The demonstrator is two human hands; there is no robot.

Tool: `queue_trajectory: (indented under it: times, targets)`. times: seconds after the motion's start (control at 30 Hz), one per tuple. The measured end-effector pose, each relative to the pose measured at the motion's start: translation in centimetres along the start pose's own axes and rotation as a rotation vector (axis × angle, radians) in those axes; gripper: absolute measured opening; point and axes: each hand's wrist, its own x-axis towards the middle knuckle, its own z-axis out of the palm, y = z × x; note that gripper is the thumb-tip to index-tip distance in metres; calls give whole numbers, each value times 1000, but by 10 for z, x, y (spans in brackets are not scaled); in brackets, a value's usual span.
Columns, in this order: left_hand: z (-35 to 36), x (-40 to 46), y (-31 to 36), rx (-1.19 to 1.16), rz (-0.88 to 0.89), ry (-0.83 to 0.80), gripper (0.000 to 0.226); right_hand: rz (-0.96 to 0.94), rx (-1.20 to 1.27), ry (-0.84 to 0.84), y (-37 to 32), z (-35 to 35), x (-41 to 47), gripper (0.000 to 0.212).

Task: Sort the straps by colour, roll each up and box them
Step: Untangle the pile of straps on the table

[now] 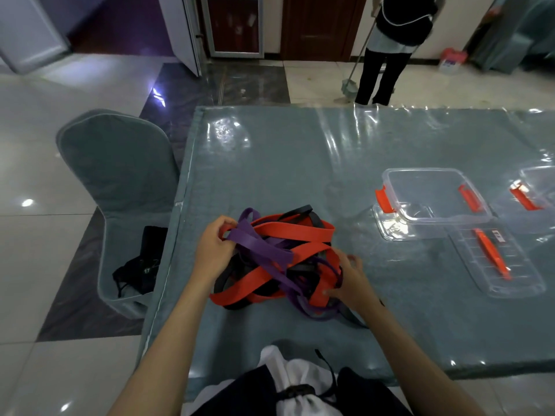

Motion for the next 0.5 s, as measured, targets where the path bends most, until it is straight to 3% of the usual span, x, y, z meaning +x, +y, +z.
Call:
queue_trajectory:
  times: [0.1,0.17,0.27,0.37,0.5]
  targets:
    - [-6,4,-11,43,-39,-22,23,197,190,25,0,-4,1,48]
    - [-11,8,-15,79,-81,-54,21,227,256,56,-2,-12,3,23]
    - [-17,17,-16,115,-171,-100,20,218,418,88,-6,-27,6,19]
    - [-21,25,-13,132,-284,-215,18,247,592,-77,-14,-31,4,24]
    - [-46,29,-5,240,-383,-620,44,313,798,-196,-24,-23,5,35]
